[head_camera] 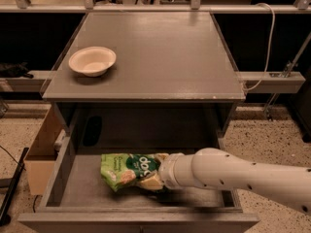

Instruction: Pick green rice chip bag from top drawer and place on counter

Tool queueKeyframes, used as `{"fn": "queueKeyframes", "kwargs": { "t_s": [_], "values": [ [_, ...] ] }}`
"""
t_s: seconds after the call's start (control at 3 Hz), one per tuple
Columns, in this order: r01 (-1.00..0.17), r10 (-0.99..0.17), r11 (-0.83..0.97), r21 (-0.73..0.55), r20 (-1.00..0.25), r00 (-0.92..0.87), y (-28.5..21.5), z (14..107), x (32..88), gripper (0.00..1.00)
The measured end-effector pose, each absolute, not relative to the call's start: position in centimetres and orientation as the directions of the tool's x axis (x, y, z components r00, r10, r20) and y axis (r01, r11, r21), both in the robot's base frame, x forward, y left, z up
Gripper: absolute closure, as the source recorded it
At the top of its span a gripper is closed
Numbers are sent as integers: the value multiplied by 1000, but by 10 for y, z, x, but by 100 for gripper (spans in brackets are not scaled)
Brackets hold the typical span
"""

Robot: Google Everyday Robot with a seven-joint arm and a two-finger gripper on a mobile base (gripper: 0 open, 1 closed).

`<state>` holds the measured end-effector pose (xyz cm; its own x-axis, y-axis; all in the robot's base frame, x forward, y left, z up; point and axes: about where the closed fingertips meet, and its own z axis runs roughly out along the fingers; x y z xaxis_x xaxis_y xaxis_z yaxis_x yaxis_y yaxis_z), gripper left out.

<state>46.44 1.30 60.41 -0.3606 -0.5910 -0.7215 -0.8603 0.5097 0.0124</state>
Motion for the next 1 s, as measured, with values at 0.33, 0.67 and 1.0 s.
{"fn": "queueKeyframes", "kwargs": {
  "t_s": [0.33,0.67,1.0],
  "values": [
    [-860,-591,510,12,-722,-361,13,604,464,100],
    [-862,-591,507,12,-723,-358,13,608,463,100],
    [-865,-585,501,13,-731,-350,11,621,460,100]
  ]
}}
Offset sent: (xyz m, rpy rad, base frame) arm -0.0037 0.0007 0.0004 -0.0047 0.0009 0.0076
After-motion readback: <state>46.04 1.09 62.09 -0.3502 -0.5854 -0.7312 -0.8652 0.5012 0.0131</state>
